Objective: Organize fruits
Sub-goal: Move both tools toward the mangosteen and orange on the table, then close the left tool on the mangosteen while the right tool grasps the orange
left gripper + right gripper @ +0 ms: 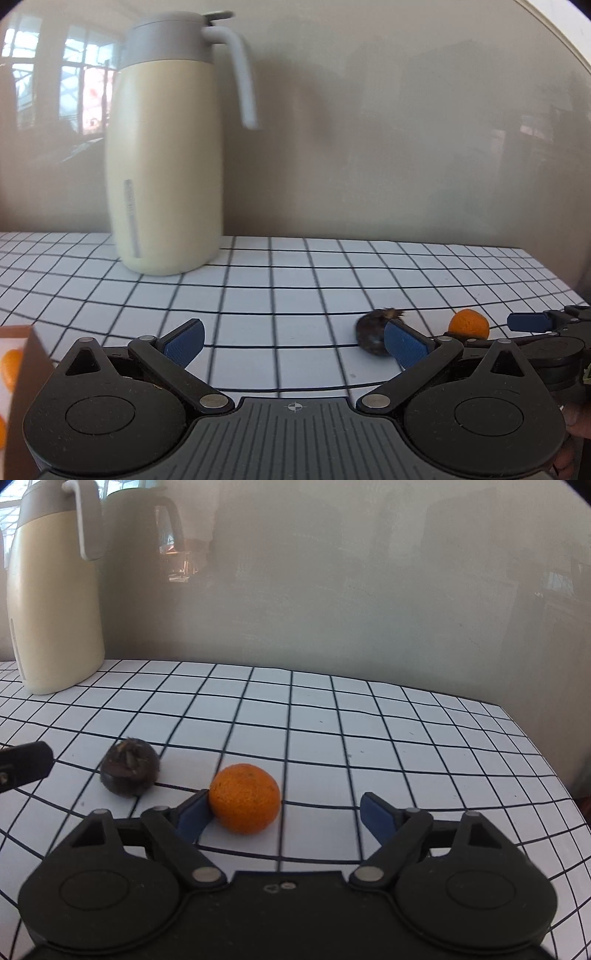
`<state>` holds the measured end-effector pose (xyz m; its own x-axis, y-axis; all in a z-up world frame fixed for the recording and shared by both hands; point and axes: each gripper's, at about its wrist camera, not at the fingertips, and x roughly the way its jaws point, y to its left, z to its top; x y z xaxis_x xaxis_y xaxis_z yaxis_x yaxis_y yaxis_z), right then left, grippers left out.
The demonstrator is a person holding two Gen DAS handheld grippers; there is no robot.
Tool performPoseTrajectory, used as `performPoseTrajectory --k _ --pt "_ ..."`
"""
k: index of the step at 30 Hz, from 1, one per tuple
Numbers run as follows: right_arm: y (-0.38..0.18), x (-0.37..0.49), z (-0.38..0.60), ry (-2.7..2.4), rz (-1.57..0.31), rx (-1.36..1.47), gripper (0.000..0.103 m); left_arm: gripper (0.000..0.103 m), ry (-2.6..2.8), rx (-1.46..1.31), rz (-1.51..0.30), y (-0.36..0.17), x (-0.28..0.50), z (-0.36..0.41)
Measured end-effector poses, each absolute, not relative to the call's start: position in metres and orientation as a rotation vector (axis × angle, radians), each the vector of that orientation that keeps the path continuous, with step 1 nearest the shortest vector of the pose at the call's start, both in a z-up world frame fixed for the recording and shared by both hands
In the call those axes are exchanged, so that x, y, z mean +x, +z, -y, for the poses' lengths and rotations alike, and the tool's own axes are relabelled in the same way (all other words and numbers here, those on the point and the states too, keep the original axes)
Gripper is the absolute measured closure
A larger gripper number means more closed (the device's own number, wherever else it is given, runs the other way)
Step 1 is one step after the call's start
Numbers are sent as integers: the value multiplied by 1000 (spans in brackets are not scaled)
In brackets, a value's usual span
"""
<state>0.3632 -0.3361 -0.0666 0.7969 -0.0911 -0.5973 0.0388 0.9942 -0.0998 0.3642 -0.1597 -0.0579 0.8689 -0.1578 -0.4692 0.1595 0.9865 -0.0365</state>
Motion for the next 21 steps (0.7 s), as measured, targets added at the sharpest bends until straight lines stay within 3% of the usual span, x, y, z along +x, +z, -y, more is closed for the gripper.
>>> performPoseTrajectory --k 7,11,18,21 --pt "-63 350 358 -36 -646 -55 42 1 -223 89 -513 -64 380 202" --pt "-63 350 366 -10 -647 -38 50 19 -227 114 -532 -65 387 220" --pt "-60 349 368 16 -632 -31 64 20 -222 123 -566 -71 396 227" --pt "-61 351 368 14 -635 -28 63 21 -214 134 -572 -72 396 228"
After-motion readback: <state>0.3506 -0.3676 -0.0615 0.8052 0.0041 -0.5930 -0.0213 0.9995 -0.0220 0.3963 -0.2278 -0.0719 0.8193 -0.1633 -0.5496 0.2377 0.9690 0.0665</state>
